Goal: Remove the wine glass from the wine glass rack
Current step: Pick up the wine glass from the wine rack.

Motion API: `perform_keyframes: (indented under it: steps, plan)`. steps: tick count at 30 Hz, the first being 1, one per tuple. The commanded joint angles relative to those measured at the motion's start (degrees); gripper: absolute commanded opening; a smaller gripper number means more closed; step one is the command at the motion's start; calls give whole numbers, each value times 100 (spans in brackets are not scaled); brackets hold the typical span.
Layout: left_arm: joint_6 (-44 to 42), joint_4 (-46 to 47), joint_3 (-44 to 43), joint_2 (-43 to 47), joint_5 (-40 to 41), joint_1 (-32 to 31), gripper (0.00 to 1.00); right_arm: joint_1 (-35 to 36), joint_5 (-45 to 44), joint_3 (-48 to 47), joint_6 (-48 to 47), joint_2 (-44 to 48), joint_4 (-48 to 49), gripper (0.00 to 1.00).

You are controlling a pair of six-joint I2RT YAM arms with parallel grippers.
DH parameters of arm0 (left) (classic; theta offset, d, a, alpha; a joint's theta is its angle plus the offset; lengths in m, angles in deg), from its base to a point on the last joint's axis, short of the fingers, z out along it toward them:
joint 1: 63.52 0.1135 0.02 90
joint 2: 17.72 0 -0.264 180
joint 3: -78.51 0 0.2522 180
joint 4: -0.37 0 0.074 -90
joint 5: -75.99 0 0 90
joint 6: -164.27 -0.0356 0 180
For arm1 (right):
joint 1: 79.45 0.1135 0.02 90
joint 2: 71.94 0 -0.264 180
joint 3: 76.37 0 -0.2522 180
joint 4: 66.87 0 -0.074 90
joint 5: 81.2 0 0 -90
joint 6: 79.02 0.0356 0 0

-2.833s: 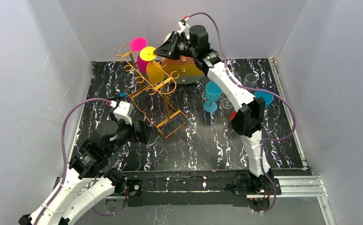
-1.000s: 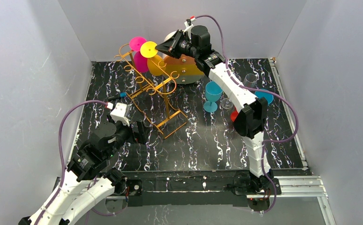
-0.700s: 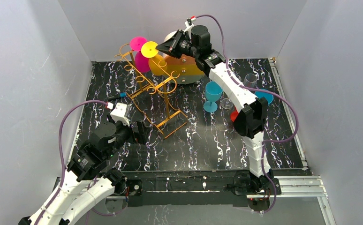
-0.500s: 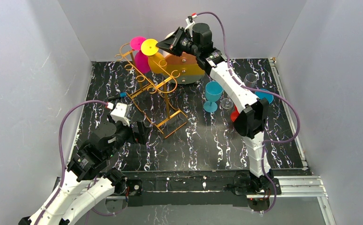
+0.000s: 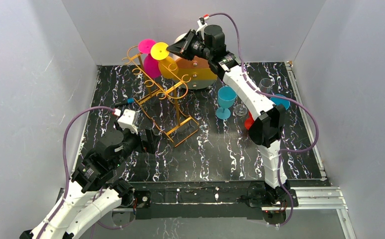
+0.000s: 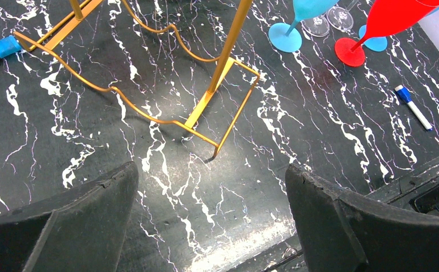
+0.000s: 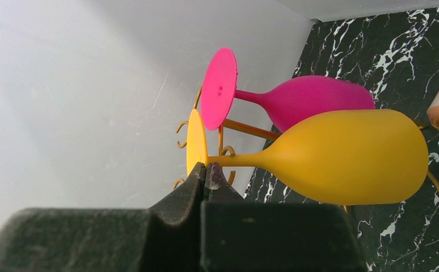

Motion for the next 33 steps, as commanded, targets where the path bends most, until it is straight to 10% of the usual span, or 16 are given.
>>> perform_keyframes:
  steps: [1,17,33]
  plan:
    - [-39,-10,-126,-34,-29,-1,98,-79,-267,18,-225,479,249,1]
    - [-30,-3,-192,-24,-54,-6,98,-270,-539,64,-559,762,150,1]
    - [313,287,-190,-26,-46,1,98,-447,-949,2300,-1771,2973,81,1]
